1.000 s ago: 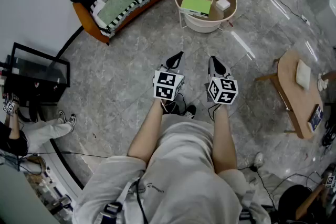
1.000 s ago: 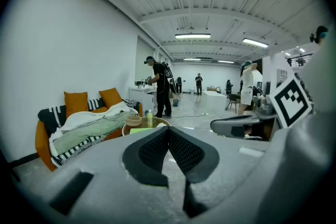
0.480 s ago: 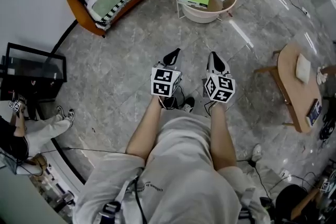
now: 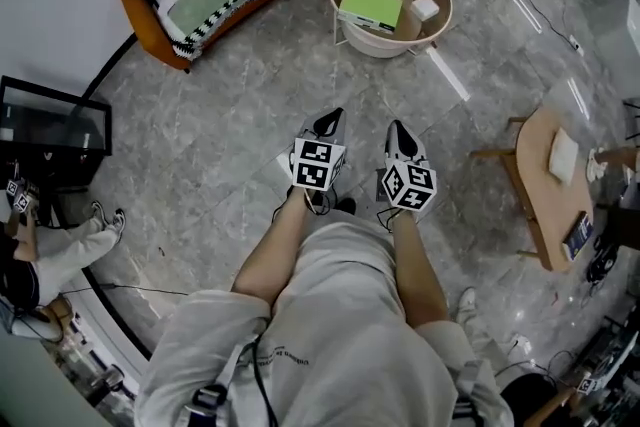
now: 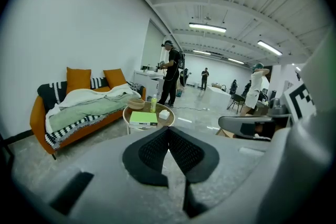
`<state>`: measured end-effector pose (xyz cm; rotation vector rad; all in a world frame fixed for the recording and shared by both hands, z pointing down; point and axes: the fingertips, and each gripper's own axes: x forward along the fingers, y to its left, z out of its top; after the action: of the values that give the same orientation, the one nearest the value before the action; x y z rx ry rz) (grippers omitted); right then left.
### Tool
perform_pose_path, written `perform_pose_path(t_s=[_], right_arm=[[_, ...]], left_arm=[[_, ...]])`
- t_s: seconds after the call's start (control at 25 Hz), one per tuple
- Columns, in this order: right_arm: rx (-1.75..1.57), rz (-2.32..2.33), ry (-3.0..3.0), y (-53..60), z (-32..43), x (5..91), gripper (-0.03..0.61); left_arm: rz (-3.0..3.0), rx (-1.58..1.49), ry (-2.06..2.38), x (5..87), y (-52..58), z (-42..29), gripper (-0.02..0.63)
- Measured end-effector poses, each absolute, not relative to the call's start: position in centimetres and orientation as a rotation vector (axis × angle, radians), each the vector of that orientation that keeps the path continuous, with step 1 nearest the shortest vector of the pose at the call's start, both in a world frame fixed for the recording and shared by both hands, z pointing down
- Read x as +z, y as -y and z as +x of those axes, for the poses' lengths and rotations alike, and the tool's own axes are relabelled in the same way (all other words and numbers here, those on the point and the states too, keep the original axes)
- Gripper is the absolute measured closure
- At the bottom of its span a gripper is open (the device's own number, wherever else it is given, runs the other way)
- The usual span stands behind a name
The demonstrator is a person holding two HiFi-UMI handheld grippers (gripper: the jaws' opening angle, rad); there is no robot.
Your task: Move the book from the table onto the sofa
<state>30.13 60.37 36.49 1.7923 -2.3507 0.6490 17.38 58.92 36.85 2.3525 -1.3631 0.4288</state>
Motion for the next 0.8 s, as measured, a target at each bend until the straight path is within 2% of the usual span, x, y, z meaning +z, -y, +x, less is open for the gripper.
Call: perform_pose_path(t_s=[0.4,0.8], right_arm=[[0.754,1.819,2.275,-53.9,28.9,37.6,0.574],[0.778,1.824,2.192,-47.7,24.6,39.2,0.574]], left_arm=[[2.302,0.331,1.289,37.0,-48.5,15.0,0.604],[2.205,0.349,1.282,39.7,-42.6,8.7,0.604]])
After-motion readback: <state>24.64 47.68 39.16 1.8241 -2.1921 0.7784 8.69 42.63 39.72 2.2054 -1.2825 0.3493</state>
